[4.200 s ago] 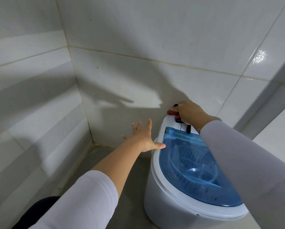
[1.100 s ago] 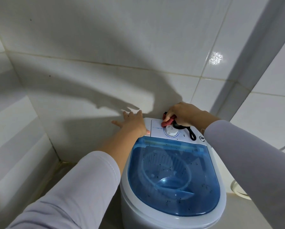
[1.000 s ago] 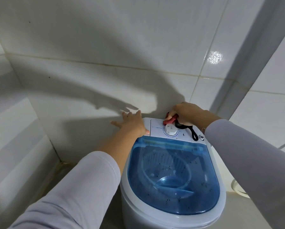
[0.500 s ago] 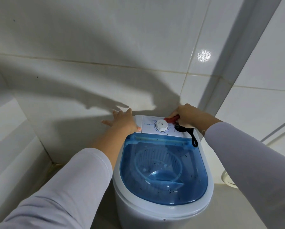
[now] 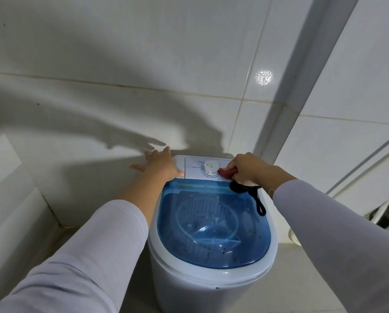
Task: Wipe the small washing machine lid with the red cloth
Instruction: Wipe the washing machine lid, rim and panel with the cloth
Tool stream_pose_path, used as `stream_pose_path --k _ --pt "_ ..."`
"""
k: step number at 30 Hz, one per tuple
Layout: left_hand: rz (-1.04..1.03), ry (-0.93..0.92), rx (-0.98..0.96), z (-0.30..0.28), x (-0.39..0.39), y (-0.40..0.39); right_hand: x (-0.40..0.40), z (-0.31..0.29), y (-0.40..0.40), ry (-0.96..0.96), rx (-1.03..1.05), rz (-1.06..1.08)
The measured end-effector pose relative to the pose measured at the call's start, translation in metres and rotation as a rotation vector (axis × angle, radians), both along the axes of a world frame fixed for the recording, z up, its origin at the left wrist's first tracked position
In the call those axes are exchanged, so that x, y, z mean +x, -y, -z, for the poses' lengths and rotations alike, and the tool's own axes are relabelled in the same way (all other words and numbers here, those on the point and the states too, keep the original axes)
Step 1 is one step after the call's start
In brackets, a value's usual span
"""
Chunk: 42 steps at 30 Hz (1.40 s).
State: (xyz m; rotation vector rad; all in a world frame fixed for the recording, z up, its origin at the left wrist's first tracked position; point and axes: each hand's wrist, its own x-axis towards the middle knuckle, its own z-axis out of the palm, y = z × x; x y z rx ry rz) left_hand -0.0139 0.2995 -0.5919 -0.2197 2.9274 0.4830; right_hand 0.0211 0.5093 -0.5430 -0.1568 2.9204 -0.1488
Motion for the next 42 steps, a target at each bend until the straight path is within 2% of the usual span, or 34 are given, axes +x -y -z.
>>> stream_pose_path --k 14,19,22,25,36,42 --pt "-0.013 0.01 0.013 -0.002 0.003 -0.001 0.012 -0.002 0.012 0.014 0.024 -0.074" --pt "-0.007 0.008 0.019 -0.002 0.004 0.0 0.007 -0.015 0.005 0.121 -0.088 -0.036" --pt "0.004 0.013 0.036 -0.002 0.004 0.001 -0.004 -0.027 0.0 -0.015 -0.139 0.016" --pt "0.009 0.021 0.052 -0.002 0.004 0.002 -0.018 -0.028 0.004 -0.131 -0.1 0.051" --pt "0.017 0.026 0.062 -0.001 0.002 0.004 -0.032 -0.001 0.046 -0.192 0.017 -0.015" --pt "0.013 0.025 0.072 -0.001 0.0 0.004 -0.028 0.005 0.034 -0.235 -0.032 -0.085"
